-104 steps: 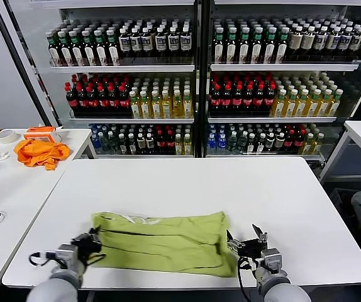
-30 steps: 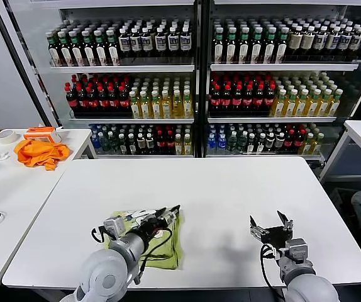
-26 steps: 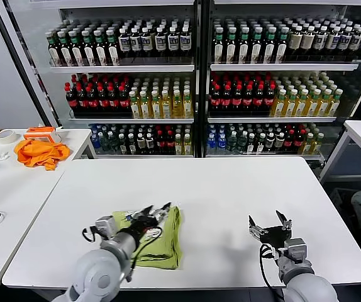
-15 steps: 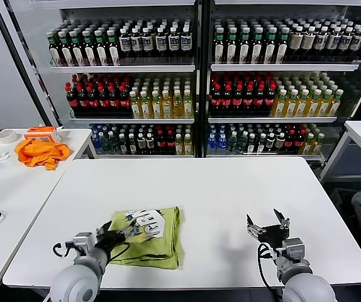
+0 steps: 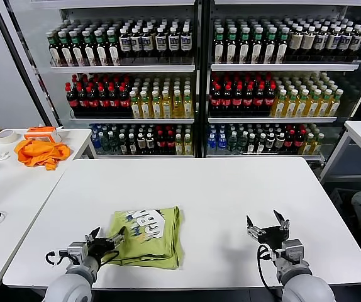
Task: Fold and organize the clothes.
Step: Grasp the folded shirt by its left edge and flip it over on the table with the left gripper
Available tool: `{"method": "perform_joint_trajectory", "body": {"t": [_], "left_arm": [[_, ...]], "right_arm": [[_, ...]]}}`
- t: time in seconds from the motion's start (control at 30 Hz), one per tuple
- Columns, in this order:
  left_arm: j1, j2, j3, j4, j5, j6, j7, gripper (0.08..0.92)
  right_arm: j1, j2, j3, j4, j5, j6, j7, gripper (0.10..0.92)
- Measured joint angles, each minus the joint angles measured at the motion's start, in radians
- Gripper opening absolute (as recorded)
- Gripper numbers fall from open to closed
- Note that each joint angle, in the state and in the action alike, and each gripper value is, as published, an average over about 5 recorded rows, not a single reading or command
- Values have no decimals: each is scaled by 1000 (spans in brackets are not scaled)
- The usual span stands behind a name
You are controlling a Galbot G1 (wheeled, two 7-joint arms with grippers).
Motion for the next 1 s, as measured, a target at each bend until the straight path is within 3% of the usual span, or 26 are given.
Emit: {"method": "perform_joint_trajectory", "body": {"t": [0.73,0.83,1.0], "left_arm": [[43,2,-11,-3,13,-61,76,148],[46,22,-34,-24,12,-60,72,102],[65,73,-110,-74,-3,-41,60,100]], "right_arm": [[4,4,-5,1,-2,1,-1,823],[1,6,-3,4,-4,1,-1,823],[2,6,-1,4,-5,1,-2,823]]}}
